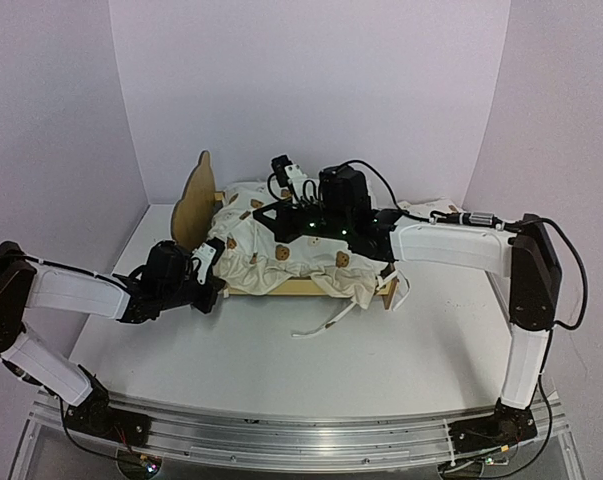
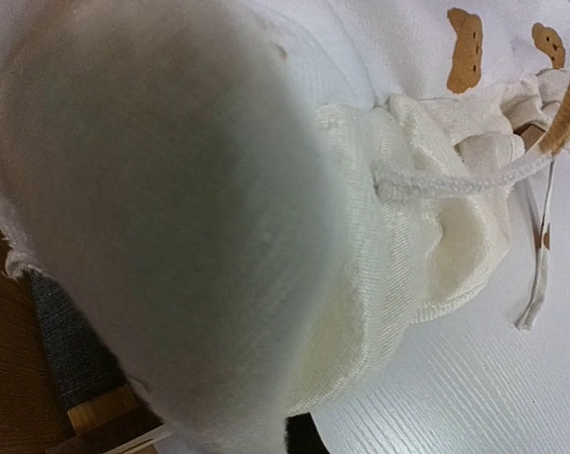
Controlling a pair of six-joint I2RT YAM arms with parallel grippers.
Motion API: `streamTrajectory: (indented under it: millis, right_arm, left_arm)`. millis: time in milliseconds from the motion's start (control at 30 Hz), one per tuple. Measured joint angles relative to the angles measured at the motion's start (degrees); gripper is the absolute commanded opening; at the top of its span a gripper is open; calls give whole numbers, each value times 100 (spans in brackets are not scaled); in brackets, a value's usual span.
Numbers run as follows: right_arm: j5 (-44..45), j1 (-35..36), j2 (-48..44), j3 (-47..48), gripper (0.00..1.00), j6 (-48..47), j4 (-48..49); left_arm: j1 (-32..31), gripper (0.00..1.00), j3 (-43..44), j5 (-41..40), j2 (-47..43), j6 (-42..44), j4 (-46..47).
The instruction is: Set up the pet bed
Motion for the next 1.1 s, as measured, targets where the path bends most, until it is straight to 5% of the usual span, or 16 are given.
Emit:
streamTrajectory:
  millis: [233, 533, 833, 1100]
  right_arm:
    - [-16, -10, -78, -54, 0, -2, 27]
    - [-28, -75, -174, -277, 0, 35, 62]
    - [-93, -76, -179, -372, 0, 143, 66]
    - [-103, -76, -179, -374, 0, 175, 96]
  left_arm:
    - [8, 0, 434, -119, -86, 277, -551]
    - [181, 0, 1695, -241, -679, 1734, -1203]
    - [490, 0, 1854, -250, -662, 3456, -1309]
    - [573, 0, 2259, -3, -553, 3882, -1191]
